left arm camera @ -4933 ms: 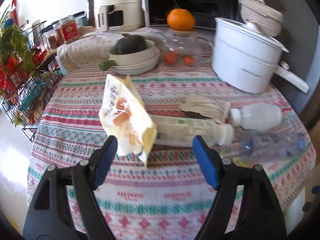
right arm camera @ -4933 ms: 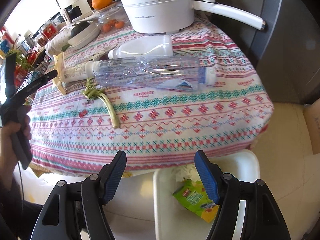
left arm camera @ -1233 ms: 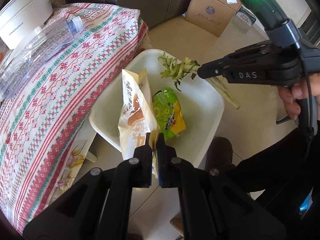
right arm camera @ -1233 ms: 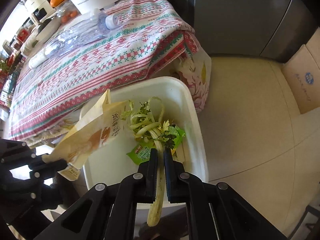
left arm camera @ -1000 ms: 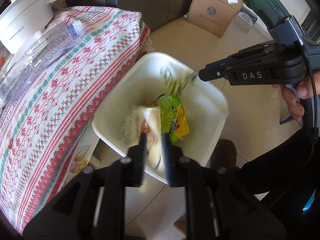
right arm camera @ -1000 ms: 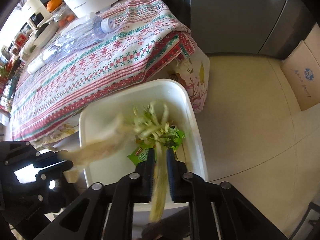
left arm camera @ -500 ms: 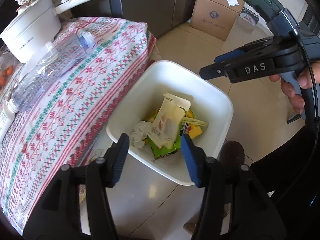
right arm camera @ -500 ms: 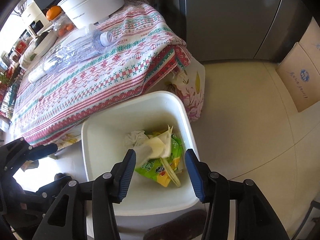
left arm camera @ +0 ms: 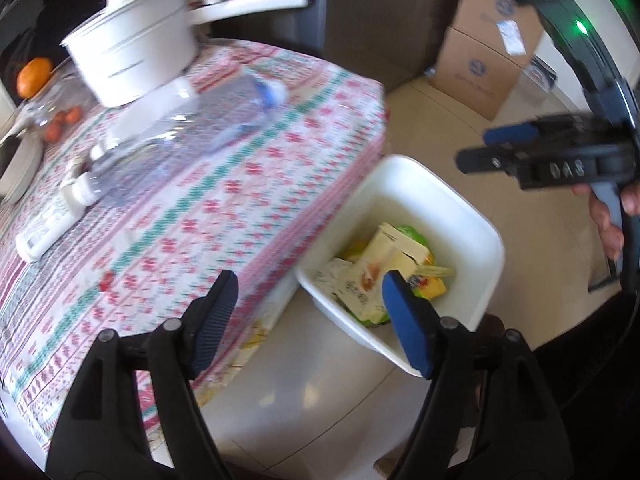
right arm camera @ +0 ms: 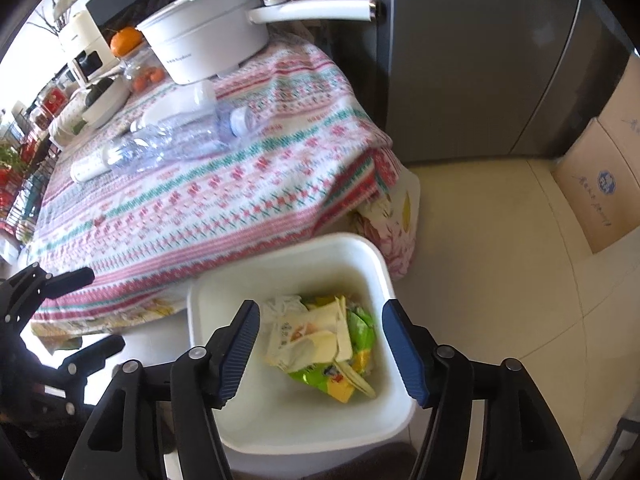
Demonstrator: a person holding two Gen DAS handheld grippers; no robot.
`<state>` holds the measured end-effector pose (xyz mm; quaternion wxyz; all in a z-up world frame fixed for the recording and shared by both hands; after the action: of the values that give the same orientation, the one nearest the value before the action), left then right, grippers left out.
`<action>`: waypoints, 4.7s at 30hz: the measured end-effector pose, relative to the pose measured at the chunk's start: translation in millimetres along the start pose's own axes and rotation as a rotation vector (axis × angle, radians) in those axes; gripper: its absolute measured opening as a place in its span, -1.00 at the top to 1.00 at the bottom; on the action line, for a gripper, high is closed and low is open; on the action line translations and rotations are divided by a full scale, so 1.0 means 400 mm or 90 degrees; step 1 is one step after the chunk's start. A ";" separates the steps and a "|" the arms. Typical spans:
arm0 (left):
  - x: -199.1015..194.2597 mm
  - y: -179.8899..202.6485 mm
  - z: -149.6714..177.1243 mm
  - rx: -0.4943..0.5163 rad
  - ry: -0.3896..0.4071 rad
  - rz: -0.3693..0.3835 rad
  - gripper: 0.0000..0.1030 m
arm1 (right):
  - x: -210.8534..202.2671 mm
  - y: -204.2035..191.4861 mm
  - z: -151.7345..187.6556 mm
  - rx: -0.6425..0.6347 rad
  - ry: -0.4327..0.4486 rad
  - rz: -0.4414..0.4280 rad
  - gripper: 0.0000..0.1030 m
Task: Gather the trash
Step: 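Move both open grippers from the bin back over the table, then grasp the white plastic drink bottle lying on the table with the left gripper, then grasp the clear plastic water bottle with the right gripper while the left gripper holds its bottle, then carry both bottles over the white bin and open both grippers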
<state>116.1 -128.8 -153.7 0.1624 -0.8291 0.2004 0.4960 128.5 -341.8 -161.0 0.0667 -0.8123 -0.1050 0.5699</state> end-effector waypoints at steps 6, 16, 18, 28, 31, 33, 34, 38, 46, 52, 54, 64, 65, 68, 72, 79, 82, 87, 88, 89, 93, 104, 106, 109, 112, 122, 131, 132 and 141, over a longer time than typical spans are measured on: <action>-0.007 -0.114 -0.025 -0.048 0.009 -0.032 -0.51 | 0.013 -0.055 -0.028 -0.031 0.001 0.007 -0.31; 0.060 -0.387 -0.056 -0.013 -0.007 -0.150 -0.56 | 0.022 -0.114 -0.083 -0.071 0.016 0.006 -0.46; 0.083 -0.449 -0.063 -0.002 -0.013 -0.162 -0.56 | 0.031 -0.125 -0.092 -0.080 0.017 0.010 -0.48; 0.217 -0.623 -0.131 0.146 -0.065 -0.172 -0.56 | 0.094 -0.147 -0.099 -0.096 -0.016 0.016 -0.48; 0.273 -0.633 -0.127 0.189 -0.109 -0.165 -0.56 | 0.103 -0.145 -0.104 -0.090 -0.018 0.017 -0.48; 0.309 -0.644 -0.123 0.198 -0.138 -0.159 -0.56 | 0.111 -0.144 -0.107 -0.088 -0.022 0.018 -0.48; 0.324 -0.645 -0.122 0.198 -0.148 -0.159 -0.56 | 0.116 -0.144 -0.108 -0.087 -0.025 0.019 -0.48; 0.350 -0.656 -0.118 0.182 -0.155 -0.157 -0.57 | 0.139 -0.146 -0.110 -0.085 -0.037 0.018 -0.48; 0.350 -0.631 -0.066 0.088 -0.247 -0.069 -0.02 | 0.154 -0.162 -0.133 -0.080 -0.035 0.009 -0.48; 0.320 -0.617 -0.028 -0.049 -0.219 -0.068 0.00 | 0.145 -0.204 -0.179 -0.088 -0.019 -0.020 -0.48; 0.288 -0.598 -0.004 -0.078 -0.202 -0.077 0.01 | 0.141 -0.229 -0.200 -0.104 -0.017 -0.028 -0.48; 0.107 -0.524 0.084 -0.195 -0.125 -0.062 0.02 | 0.177 -0.405 -0.295 -0.364 -0.012 0.013 -0.52; 0.095 -0.527 0.086 -0.214 -0.122 -0.063 0.02 | 0.188 -0.423 -0.302 -0.397 -0.013 0.015 -0.55; 0.062 -0.530 0.108 -0.263 -0.108 -0.054 0.02 | 0.236 -0.466 -0.317 -0.470 -0.038 0.023 -0.59; -0.011 -0.525 0.127 -0.333 -0.071 -0.040 0.02 | 0.313 -0.486 -0.330 -0.526 -0.081 0.064 -0.59; -0.055 -0.488 0.125 -0.339 -0.023 -0.027 0.02 | 0.418 -0.506 -0.357 -0.608 -0.119 0.138 -0.63; -0.057 -0.482 0.118 -0.339 -0.016 -0.009 0.02 | 0.443 -0.508 -0.361 -0.630 -0.129 0.171 -0.56; -0.049 -0.496 0.102 -0.332 -0.013 -0.010 0.02 | 0.423 -0.520 -0.355 -0.579 -0.188 0.108 -0.35; -0.050 -0.502 0.105 -0.335 -0.014 -0.009 0.02 | 0.413 -0.524 -0.355 -0.563 -0.197 0.091 -0.21; -0.052 -0.506 0.104 -0.338 -0.015 -0.010 0.02 | 0.406 -0.527 -0.353 -0.536 -0.220 0.060 -0.19; -0.058 -0.526 0.117 -0.350 -0.016 -0.021 0.02 | 0.411 -0.546 -0.333 -0.506 -0.263 0.026 -0.24; -0.055 -0.527 0.126 -0.355 -0.022 -0.030 0.02 | 0.425 -0.602 -0.283 -0.492 -0.226 0.070 -0.14; -0.060 -0.517 0.121 -0.351 -0.017 -0.027 0.02 | 0.405 -0.596 -0.290 -0.460 -0.208 0.055 -0.14; -0.069 -0.502 0.114 -0.345 -0.008 -0.019 0.02 | 0.383 -0.571 -0.275 -0.412 -0.199 0.031 -0.14; -0.077 -0.485 0.109 -0.336 -0.001 -0.016 0.02 | 0.354 -0.545 -0.255 -0.383 -0.185 0.030 -0.14; -0.087 -0.327 0.081 -0.236 0.003 0.038 0.02 | 0.128 -0.450 -0.167 -0.267 -0.075 -0.051 -0.14; -0.084 -0.066 0.081 -0.058 -0.025 0.116 0.02 | -0.003 -0.233 -0.046 -0.166 0.001 -0.057 -0.15; -0.078 -0.043 0.088 -0.042 -0.032 0.121 0.02 | -0.010 -0.205 -0.029 -0.151 0.011 -0.057 -0.15; 0.002 0.130 0.143 0.088 -0.096 0.120 0.02 | -0.033 -0.075 0.042 -0.074 0.037 -0.037 -0.16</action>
<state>47.5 -147.5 -184.2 0.1866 -0.7537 0.2986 0.5550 105.6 -316.2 -147.7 0.0388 -0.8277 -0.1596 0.5366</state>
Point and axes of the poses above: each gripper's, at about its wrist camera, not at the fingertips, and x roughly the way its jaws point, y to its right, z to its underside, the point moved 6 cm from there along x, roughly the way its jaws point, and after that the axes turned 8 degrees about -z, right-handed, at the moved point
